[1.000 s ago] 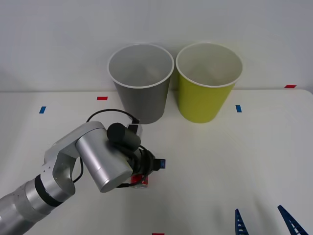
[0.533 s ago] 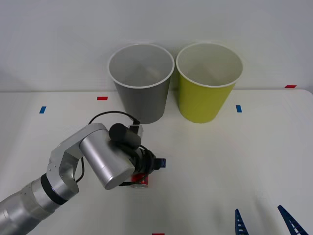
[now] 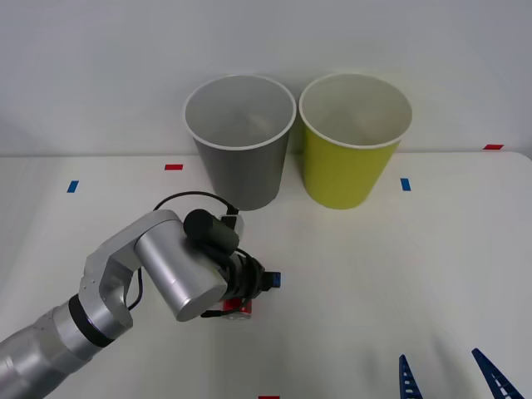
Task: Put cans in the gray bin and PET bottles in the light green bin.
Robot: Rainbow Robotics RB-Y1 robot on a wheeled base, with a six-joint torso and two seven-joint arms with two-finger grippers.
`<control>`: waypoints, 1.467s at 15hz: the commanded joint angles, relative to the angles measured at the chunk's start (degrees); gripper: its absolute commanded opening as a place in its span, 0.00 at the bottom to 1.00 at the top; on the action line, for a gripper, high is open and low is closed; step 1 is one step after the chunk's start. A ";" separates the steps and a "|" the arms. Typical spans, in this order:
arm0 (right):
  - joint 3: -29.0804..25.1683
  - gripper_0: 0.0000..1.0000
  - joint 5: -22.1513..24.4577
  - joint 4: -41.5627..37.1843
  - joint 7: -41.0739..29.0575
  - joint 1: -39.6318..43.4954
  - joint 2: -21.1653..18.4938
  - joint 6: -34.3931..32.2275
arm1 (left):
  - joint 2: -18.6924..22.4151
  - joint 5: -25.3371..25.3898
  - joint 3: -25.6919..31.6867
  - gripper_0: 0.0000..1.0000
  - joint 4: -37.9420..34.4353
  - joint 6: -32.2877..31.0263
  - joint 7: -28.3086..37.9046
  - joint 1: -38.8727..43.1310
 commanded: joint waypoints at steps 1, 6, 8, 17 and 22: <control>0.00 1.00 0.00 0.00 0.00 0.00 0.00 0.00 | 0.22 0.03 0.00 0.00 0.00 -0.35 -0.34 0.02; 0.00 1.00 0.00 0.00 0.00 0.00 0.00 0.00 | 0.48 0.11 0.00 0.00 -0.09 -0.44 -0.60 0.02; 0.00 1.00 0.00 0.00 0.00 0.00 0.00 0.00 | 0.48 0.11 0.00 0.00 0.00 -0.44 -0.60 0.02; 0.00 1.00 0.00 0.00 0.00 0.00 0.00 0.00 | 3.12 -1.99 0.00 0.00 -7.73 5.10 0.28 0.02; 0.00 1.00 0.00 0.00 0.00 0.00 0.00 0.00 | 5.14 -5.07 7.12 0.00 -21.18 9.67 -2.89 7.14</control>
